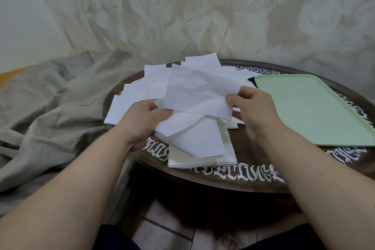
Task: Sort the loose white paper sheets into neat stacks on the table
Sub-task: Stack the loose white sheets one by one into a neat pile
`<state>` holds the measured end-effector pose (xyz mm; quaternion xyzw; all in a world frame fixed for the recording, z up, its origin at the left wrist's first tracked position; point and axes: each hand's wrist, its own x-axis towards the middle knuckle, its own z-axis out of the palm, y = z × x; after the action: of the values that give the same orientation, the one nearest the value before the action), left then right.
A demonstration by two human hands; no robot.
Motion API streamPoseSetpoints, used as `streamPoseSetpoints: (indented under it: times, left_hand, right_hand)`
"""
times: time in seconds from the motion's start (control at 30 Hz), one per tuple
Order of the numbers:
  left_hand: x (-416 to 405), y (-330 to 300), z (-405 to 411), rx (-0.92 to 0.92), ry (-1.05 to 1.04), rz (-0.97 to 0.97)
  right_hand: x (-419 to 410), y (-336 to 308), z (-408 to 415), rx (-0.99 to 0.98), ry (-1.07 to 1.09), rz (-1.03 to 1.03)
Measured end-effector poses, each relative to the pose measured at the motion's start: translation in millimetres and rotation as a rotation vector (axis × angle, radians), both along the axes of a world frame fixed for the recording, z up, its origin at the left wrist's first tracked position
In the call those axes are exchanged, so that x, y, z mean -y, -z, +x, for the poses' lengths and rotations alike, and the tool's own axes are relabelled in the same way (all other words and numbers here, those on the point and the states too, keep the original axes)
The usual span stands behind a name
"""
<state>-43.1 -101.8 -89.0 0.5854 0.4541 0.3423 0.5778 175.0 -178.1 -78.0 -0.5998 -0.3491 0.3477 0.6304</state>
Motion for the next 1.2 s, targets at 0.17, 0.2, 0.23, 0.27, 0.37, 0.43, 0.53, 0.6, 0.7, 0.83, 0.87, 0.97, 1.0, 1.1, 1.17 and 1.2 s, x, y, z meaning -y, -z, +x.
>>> streamPoseSetpoints:
  times: [0.17,0.2,0.23,0.27,0.37,0.43,0.53,0.6,0.7,0.83,0.87,0.97,1.0,1.1,1.17,1.2]
  left_hand:
    - [-6,5,-6,-0.102,-0.112,0.113]
    - [-7,6,-7,-0.119,-0.130,0.135]
    - [-9,7,-10,-0.134,-0.153,0.148]
    - [-10,8,-12,-0.143,-0.181,0.156]
    - [-18,14,-24,-0.137,-0.278,0.168]
    - [-22,16,-29,-0.142,-0.355,0.195]
    - [-20,14,-31,-0.051,-0.507,0.215]
    - [-19,12,-31,-0.012,-0.567,0.225]
    - [-19,9,-32,0.006,-0.502,0.192]
    - [-15,2,-30,-0.047,-0.228,0.160]
    - [-13,-1,-27,-0.054,-0.201,0.199]
    - [-8,-14,-18,-0.015,-0.250,0.342]
    - [-6,-17,-17,0.012,-0.261,0.348]
    - [3,-21,-15,-0.035,-0.138,0.307]
    - [8,-18,-12,-0.160,-0.022,0.297]
    - [9,-17,-9,-0.207,0.010,0.313]
  right_hand:
    - [4,-3,8,0.177,0.018,-0.010]
    - [6,-3,7,0.144,-0.021,-0.017]
    - [8,-1,6,0.101,-0.065,-0.028]
    - [10,0,4,0.045,-0.112,-0.054]
    - [16,6,5,-0.130,-0.224,-0.163]
    - [19,10,7,-0.117,-0.247,-0.244]
    - [22,19,8,0.022,-0.282,-0.393]
    - [25,21,8,0.128,-0.321,-0.470]
    - [27,13,9,0.282,-0.335,-0.521]
    - [19,3,12,0.606,-0.141,-0.426]
    - [18,3,11,0.593,-0.129,-0.391]
    - [20,7,6,0.523,-0.246,-0.419]
    - [19,9,5,0.496,-0.264,-0.424]
    - [16,6,2,0.273,-0.175,-0.308]
    - [13,0,0,0.134,-0.130,-0.200]
    - [13,-2,-1,0.099,-0.119,-0.153]
